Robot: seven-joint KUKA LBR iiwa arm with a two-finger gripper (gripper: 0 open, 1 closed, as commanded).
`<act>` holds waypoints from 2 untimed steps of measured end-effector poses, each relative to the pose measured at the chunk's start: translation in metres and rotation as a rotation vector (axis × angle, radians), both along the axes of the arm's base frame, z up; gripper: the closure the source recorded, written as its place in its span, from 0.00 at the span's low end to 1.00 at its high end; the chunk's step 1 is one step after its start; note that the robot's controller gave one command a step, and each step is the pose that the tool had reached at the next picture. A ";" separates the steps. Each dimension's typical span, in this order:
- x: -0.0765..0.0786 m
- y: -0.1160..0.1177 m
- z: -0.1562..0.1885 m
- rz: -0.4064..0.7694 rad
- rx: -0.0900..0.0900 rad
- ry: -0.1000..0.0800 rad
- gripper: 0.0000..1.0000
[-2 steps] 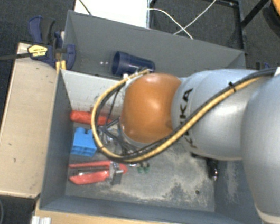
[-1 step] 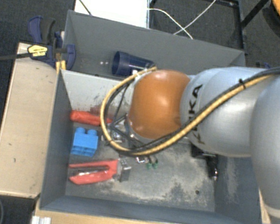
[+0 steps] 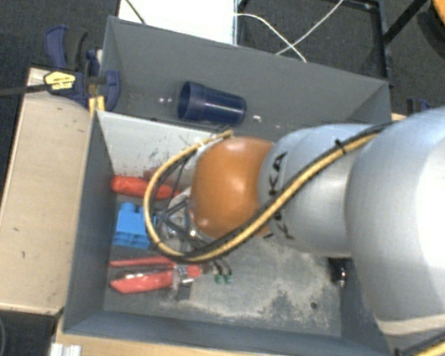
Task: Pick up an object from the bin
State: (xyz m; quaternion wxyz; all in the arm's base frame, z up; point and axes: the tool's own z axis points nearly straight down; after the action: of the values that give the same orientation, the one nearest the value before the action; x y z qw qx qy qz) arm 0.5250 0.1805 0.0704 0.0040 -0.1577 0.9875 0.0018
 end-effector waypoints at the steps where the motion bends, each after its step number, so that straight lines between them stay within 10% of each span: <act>1: -0.007 0.005 0.000 0.201 -0.006 -0.001 1.00; 2: -0.007 0.005 0.000 0.200 -0.006 -0.001 1.00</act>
Offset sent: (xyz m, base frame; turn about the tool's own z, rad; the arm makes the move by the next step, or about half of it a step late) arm 0.0000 0.0000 0.0000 0.0000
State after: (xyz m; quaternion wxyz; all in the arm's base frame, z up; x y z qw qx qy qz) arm 0.5184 0.1851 0.0704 0.0037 -0.2555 0.9668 -0.0009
